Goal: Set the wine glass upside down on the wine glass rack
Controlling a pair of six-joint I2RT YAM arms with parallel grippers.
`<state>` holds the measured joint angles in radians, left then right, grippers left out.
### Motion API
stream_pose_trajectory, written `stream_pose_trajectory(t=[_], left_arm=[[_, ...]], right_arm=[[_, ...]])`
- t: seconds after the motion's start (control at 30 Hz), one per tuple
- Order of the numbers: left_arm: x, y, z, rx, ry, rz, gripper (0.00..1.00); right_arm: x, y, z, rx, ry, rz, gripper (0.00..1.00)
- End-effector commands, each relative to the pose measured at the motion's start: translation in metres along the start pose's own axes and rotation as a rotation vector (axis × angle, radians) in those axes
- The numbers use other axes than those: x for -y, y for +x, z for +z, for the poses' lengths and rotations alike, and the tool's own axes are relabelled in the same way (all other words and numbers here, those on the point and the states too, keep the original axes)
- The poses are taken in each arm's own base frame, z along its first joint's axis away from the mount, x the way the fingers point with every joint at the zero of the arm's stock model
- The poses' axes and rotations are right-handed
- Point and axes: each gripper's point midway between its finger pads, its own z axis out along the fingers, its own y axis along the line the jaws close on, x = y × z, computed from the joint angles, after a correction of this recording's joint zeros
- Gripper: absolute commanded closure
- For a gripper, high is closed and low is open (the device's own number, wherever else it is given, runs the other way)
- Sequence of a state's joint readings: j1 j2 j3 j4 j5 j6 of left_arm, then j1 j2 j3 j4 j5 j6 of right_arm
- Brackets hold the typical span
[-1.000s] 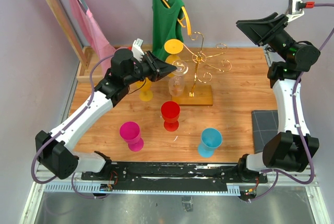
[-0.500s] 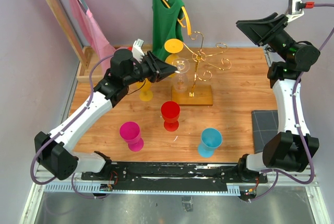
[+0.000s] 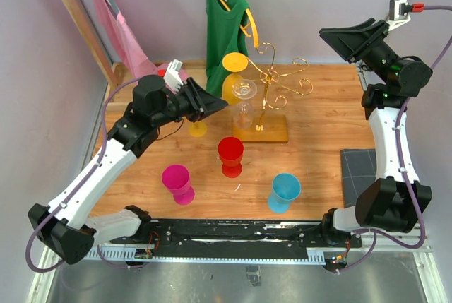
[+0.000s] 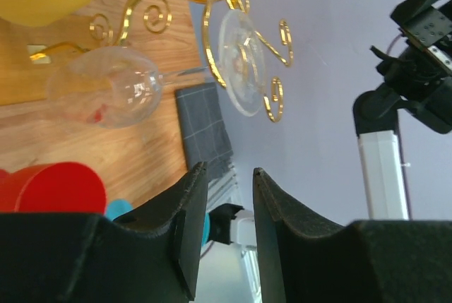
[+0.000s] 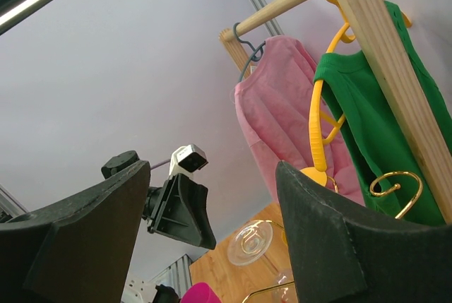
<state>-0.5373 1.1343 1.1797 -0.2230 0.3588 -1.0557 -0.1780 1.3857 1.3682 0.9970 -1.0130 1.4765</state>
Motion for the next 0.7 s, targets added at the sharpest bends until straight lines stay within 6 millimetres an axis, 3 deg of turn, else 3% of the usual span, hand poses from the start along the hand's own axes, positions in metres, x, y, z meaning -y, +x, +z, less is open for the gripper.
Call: stream_pose_trajectory(t=[0.0,0.27,0.4,0.67], left_arm=[[-0.038,-0.023,-0.014,0.068,-0.17,0.121,0.63],[-0.143,-0.094,-0.016,0.158,-0.437,0.127,0.63],[-0.173,-0.119,-0.01,0.16,-0.611,0.221,0.63],[-0.205,-0.154,-0.018,0.181,-0.835,0.361,0.64]], right_arm=[[-0.005,-0.002,-0.003,0.005,-0.015,-0.046,0.27],[-0.007,-0.002,-0.003,0.004,-0.018,-0.051,0.26],[-0.01,-0.002,-0.003,0.004,-0.02,-0.056,0.26],[-0.009,-0.002,-0.003,0.001,-0.02,-0.059,0.26]])
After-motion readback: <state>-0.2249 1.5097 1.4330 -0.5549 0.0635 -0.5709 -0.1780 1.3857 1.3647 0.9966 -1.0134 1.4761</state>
